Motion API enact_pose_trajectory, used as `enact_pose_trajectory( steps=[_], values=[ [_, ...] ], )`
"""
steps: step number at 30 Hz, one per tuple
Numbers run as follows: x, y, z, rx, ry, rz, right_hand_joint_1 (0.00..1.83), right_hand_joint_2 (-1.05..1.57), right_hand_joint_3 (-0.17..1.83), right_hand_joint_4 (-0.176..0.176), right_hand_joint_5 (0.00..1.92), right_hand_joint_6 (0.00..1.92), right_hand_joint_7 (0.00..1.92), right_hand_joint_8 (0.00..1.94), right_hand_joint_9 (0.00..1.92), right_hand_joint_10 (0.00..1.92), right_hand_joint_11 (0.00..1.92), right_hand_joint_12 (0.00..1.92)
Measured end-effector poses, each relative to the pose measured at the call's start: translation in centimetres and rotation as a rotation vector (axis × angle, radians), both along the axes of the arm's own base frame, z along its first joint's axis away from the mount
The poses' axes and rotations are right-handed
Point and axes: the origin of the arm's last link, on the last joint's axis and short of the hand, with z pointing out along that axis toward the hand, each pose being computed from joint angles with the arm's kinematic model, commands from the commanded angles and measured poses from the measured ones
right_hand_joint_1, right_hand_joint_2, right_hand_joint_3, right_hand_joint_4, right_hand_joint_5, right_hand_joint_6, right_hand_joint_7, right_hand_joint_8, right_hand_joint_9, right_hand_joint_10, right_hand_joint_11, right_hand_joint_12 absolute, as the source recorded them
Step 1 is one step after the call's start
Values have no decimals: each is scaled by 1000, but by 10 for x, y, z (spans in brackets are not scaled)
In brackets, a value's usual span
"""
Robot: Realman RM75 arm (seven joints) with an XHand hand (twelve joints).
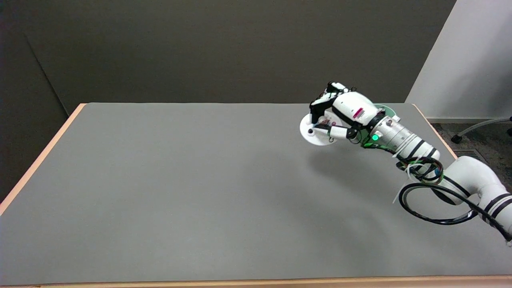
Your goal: Place the white cup lid onto the cup.
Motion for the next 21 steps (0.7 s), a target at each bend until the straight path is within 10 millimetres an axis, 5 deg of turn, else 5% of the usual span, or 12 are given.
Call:
enact_pose_trajectory(
  steps=[21],
  values=[
    [10, -7, 62, -190, -36, -27, 1182, 1119, 133, 20, 840, 1124, 865, 1253, 612, 1066, -1, 1587]
  ],
)
